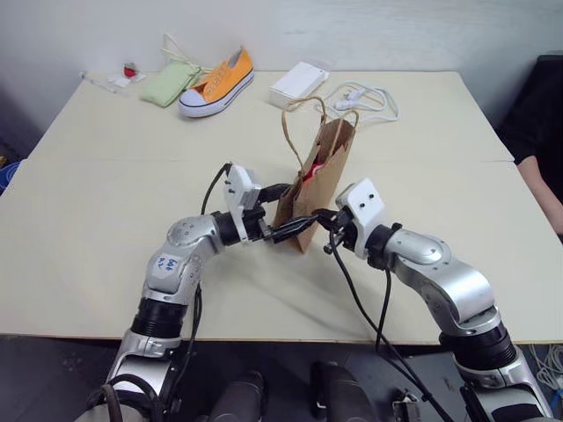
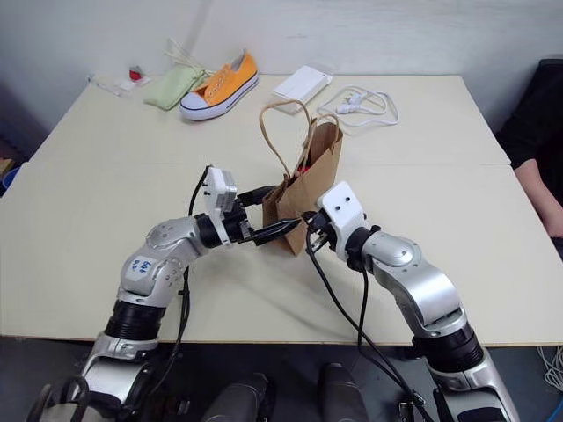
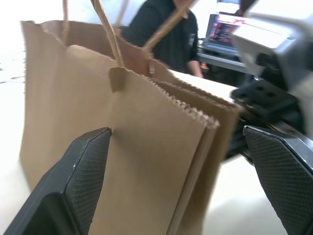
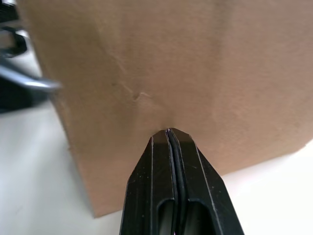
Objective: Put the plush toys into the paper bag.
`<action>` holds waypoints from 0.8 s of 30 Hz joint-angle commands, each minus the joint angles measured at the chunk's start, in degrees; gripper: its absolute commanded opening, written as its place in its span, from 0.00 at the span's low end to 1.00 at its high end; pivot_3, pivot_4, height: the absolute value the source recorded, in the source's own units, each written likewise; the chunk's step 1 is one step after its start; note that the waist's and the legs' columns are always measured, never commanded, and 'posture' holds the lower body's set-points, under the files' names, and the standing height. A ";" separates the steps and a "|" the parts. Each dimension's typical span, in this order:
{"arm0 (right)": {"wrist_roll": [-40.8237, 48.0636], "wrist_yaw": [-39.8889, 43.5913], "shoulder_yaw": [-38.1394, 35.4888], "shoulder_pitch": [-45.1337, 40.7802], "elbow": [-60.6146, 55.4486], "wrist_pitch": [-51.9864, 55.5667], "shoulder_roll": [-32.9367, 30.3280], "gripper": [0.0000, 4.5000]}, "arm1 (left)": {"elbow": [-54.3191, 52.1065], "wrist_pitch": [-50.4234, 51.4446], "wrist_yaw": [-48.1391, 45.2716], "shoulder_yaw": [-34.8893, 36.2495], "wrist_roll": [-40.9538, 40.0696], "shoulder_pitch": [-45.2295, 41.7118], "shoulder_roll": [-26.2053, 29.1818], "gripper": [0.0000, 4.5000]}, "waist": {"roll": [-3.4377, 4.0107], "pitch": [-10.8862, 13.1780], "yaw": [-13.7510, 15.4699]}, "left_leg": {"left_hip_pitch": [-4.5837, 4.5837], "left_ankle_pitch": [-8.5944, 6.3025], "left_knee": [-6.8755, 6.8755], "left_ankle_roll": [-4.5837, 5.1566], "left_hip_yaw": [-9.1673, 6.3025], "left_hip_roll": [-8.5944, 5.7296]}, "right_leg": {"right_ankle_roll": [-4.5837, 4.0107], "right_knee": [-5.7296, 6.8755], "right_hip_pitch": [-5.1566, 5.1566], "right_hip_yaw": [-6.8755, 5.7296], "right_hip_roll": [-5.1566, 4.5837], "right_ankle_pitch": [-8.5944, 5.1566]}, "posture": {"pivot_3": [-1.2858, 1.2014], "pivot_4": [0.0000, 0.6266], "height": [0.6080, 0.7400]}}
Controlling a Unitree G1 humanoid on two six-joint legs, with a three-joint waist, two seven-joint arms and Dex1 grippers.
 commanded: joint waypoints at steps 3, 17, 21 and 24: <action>-1.52 1.44 -0.19 0.22 -1.26 -1.93 0.98 0.00 | 2.62 -4.49 3.29 -0.98 3.67 -1.91 -2.50 0.91 | 0.00 0.00 -0.02 | 0.00 0.00 0.00 0.00 0.00 0.00 | 0.00 0.00 0.00 0.00 0.00 0.00 | 0.52 0.24 1.00; 18.10 9.48 -24.44 15.41 -22.19 3.49 -6.84 0.00 | 14.63 -3.97 -9.92 2.39 -1.99 -8.94 -0.43 0.01 | -0.01 0.01 0.24 | -0.02 0.00 0.00 0.01 -0.05 0.00 | 0.01 0.02 0.01 -0.03 0.00 0.00 | 0.52 0.24 1.00; 32.42 13.24 -42.29 25.36 -29.19 5.69 -13.30 0.04 | 16.53 -2.66 -26.04 -0.04 -4.61 -14.24 3.92 0.00 | -0.03 0.02 0.23 | -0.05 -0.01 -0.02 0.02 -0.04 0.00 | 0.01 0.06 0.03 -0.03 -0.01 0.00 | 0.52 0.24 1.00; 42.95 19.20 -58.24 36.28 -31.00 8.13 -19.54 0.20 | 23.79 -2.94 -34.64 -1.25 -4.09 -20.27 4.78 0.00 | -0.05 0.04 0.83 | -0.03 -0.02 -0.01 0.03 -0.07 0.01 | 0.01 -0.14 0.12 -0.08 -0.01 0.00 | 0.52 0.24 1.00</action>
